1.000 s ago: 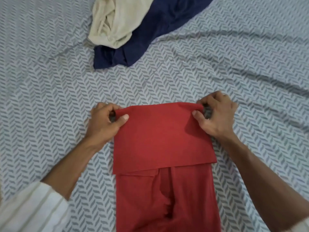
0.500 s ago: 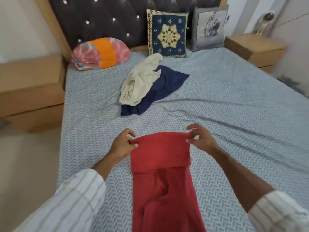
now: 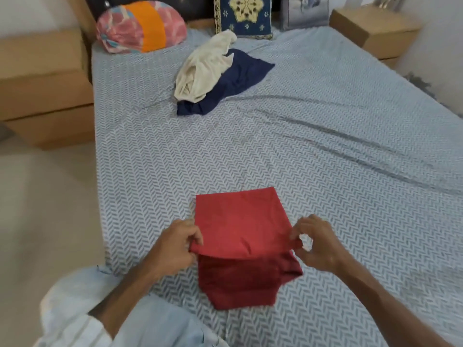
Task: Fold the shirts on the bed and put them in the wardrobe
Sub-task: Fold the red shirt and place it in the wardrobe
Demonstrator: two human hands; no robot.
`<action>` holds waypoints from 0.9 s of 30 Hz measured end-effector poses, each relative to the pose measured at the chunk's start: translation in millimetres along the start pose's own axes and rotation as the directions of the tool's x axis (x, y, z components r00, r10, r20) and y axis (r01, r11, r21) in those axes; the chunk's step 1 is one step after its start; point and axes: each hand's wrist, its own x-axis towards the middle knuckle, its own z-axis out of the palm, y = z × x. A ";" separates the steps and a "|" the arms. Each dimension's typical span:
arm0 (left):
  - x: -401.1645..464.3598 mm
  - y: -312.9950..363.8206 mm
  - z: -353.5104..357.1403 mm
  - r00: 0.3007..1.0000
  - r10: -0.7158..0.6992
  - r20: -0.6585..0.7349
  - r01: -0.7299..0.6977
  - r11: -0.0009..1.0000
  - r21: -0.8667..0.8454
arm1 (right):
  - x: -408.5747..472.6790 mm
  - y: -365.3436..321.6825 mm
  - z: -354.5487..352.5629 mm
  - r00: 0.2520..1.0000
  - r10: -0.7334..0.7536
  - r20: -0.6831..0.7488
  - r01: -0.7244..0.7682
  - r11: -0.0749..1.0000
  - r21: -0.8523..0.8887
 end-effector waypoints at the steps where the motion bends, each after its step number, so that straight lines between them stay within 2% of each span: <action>1: -7.9 -1.9 9.9 1.000 0.000 0.031 0.000 1.000 0.023 | -12.5 1.5 10.3 0.999 0.016 0.032 -0.015 0.999 -0.032; 8: -38.3 -23.5 57.6 0.981 -0.044 0.188 0.026 0.995 0.095 | -54.8 12.7 48.9 0.987 0.074 0.141 -0.066 0.996 -0.060; 11: -35.7 -21.1 57.3 0.955 -0.062 0.290 0.016 0.987 0.159 | -51.8 15.6 51.0 0.945 0.097 0.312 -0.025 0.974 -0.226; 12: -33.3 -18.7 56.7 0.952 -0.073 0.296 0.014 0.981 0.196 | -47.3 14.2 50.6 0.940 0.108 0.322 -0.013 0.958 -0.285; 13: -29.7 -16.3 56.9 0.963 -0.071 0.260 0.010 0.974 0.228 | -41.2 11.6 50.8 0.958 0.096 0.271 -0.010 0.953 -0.302; 16: -7.1 -9.6 63.2 0.999 0.021 0.025 -0.027 0.956 0.291 | -12.0 -6.0 59.3 1.000 -0.011 -0.016 0.006 0.964 -0.267; 17: 4.3 -6.5 67.3 0.998 0.052 -0.017 -0.044 0.946 0.321 | 1.3 -12.3 65.6 0.998 -0.042 -0.042 0.029 0.963 -0.266; 20: 41.9 6.7 80.5 1.000 0.024 0.007 -0.024 0.911 0.411 | 41.6 -21.2 86.4 0.999 -0.010 0.036 0.021 0.952 -0.307; 24: 67.1 -0.9 98.0 0.981 -0.168 0.094 0.103 0.872 0.478 | 73.2 0.8 105.4 0.983 0.150 0.101 -0.103 0.924 -0.369; 27: 68.7 -13.4 108.6 0.971 -0.214 0.103 0.142 0.870 0.471 | 76.5 14.9 113.5 0.983 0.146 0.111 -0.096 0.925 -0.369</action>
